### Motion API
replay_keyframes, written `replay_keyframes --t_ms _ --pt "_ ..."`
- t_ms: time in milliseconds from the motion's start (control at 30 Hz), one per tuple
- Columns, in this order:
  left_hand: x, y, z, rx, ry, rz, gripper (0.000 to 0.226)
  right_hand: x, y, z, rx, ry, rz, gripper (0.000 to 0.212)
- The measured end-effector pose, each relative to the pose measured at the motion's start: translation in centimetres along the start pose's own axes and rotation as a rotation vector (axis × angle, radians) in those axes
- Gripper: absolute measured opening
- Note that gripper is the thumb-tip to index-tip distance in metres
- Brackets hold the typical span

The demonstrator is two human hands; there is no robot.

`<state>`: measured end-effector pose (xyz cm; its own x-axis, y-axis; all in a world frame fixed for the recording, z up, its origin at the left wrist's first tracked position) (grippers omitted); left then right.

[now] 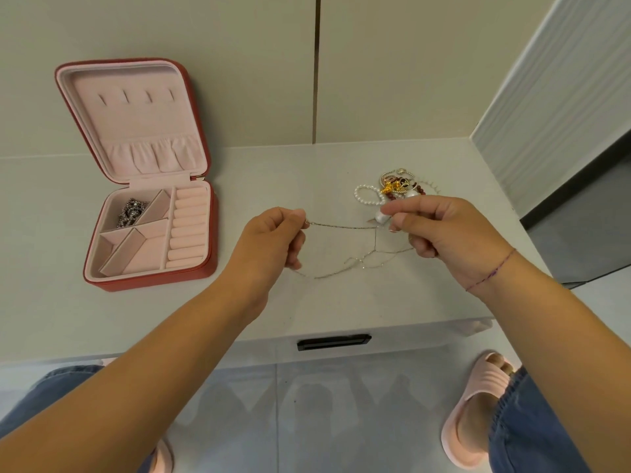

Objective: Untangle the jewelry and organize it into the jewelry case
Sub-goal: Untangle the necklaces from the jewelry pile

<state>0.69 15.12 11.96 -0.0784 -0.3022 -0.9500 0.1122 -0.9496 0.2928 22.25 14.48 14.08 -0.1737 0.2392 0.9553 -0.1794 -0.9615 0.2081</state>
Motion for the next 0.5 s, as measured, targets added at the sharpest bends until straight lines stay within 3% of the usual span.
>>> replay_keyframes --t_ms 167,367,500 --pt "1.1 0.0 0.4 -0.016 -0.187 -0.031 0.024 -0.1 -0.3 0.7 -0.011 -0.088 -0.048 0.020" --pt "1.7 0.1 1.0 -0.053 -0.428 -0.193 0.022 -0.3 -0.2 1.3 -0.040 0.063 0.019 0.021" --pt "1.6 0.3 1.3 -0.044 -0.526 -0.234 0.027 -0.1 -0.3 2.0 -0.030 0.012 -0.021 0.021"
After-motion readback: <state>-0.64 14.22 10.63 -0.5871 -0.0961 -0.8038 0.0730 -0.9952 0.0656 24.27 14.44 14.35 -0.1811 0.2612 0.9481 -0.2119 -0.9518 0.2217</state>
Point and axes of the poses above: each hand's wrist, its own y-axis away from the middle knuckle, its own z-axis out of the back of the hand, x = y × z, the point moved 1 cm from there along -y, towards the middle knuckle, and after that the axes turned 8 degrees about -x, right-handed, at the moved point
